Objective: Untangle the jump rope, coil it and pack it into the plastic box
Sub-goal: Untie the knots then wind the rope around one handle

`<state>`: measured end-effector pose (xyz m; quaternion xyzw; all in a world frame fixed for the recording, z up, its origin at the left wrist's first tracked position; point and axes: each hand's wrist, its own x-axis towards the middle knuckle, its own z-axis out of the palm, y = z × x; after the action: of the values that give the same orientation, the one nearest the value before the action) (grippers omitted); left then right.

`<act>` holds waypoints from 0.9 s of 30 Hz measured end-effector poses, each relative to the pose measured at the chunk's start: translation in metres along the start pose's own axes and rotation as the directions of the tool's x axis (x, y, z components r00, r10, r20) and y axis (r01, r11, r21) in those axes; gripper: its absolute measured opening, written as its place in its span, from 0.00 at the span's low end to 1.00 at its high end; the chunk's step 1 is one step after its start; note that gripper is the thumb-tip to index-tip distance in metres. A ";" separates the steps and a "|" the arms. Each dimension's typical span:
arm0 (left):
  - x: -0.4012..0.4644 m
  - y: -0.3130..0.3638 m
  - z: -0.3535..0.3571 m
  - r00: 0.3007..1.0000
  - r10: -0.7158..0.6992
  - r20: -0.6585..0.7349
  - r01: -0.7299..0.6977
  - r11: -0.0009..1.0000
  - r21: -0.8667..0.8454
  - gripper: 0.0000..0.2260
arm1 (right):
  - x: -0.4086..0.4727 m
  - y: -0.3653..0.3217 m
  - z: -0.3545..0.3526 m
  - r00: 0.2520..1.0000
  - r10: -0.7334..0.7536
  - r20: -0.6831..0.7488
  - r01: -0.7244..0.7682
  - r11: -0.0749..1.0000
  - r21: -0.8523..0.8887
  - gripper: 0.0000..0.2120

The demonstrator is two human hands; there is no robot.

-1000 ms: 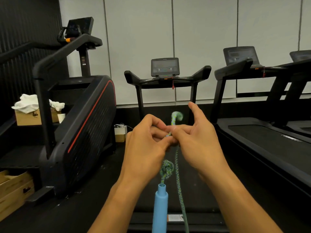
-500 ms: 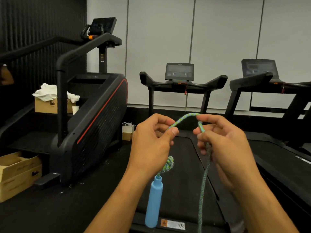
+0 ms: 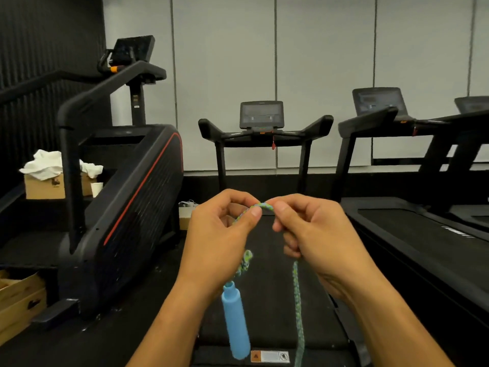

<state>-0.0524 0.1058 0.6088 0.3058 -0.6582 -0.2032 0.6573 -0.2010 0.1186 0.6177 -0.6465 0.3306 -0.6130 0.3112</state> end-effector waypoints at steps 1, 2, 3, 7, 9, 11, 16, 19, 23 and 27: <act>0.000 0.000 -0.001 1.000 0.003 0.006 -0.003 1.000 0.010 0.06 | 0.000 0.000 0.001 1.000 -0.017 -0.004 0.017 0.998 -0.060 0.12; -0.001 0.000 -0.001 1.000 0.007 0.013 -0.008 1.000 0.019 0.06 | 0.000 0.000 0.000 0.999 -0.049 0.000 0.049 0.986 -0.162 0.14; -0.002 0.001 -0.002 1.000 0.012 0.018 -0.012 0.999 0.031 0.06 | 0.000 0.000 0.000 0.996 -0.083 0.017 0.084 0.957 -0.277 0.15; -0.003 0.004 -0.004 0.999 0.016 0.047 -0.020 0.996 0.085 0.06 | -0.003 0.001 0.002 0.990 -0.098 0.097 0.134 0.845 -0.517 0.13; -0.003 0.005 -0.005 0.998 -0.008 0.069 0.001 0.995 0.097 0.04 | -0.004 0.001 0.003 0.991 -0.101 0.092 0.135 0.816 -0.562 0.13; -0.003 0.004 -0.005 0.996 -0.022 0.086 0.013 0.994 0.104 0.03 | -0.004 0.001 0.001 0.988 -0.146 0.049 0.147 0.812 -0.565 0.13; -0.003 0.002 -0.005 0.994 -0.030 0.104 0.016 0.991 0.129 0.06 | -0.001 0.000 0.000 0.971 -0.226 -0.082 0.165 0.873 -0.459 0.11; -0.001 0.001 -0.006 0.991 -0.058 0.118 0.044 0.992 0.121 0.08 | -0.001 0.000 -0.003 0.970 -0.219 -0.104 0.151 0.882 -0.446 0.10; 0.000 0.002 -0.007 0.985 -0.088 0.146 0.074 0.992 0.101 0.11 | 0.003 0.003 -0.007 0.975 -0.165 -0.150 0.103 0.928 -0.357 0.09; -0.002 0.001 -0.005 0.968 -0.097 0.230 0.066 0.988 0.140 0.11 | 0.005 0.000 -0.008 0.969 -0.173 -0.178 0.111 0.944 -0.312 0.09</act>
<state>-0.0474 0.1091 0.6083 0.3488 -0.7306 -0.2213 0.5437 -0.2090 0.1145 0.6207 -0.6426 0.4018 -0.6394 0.1293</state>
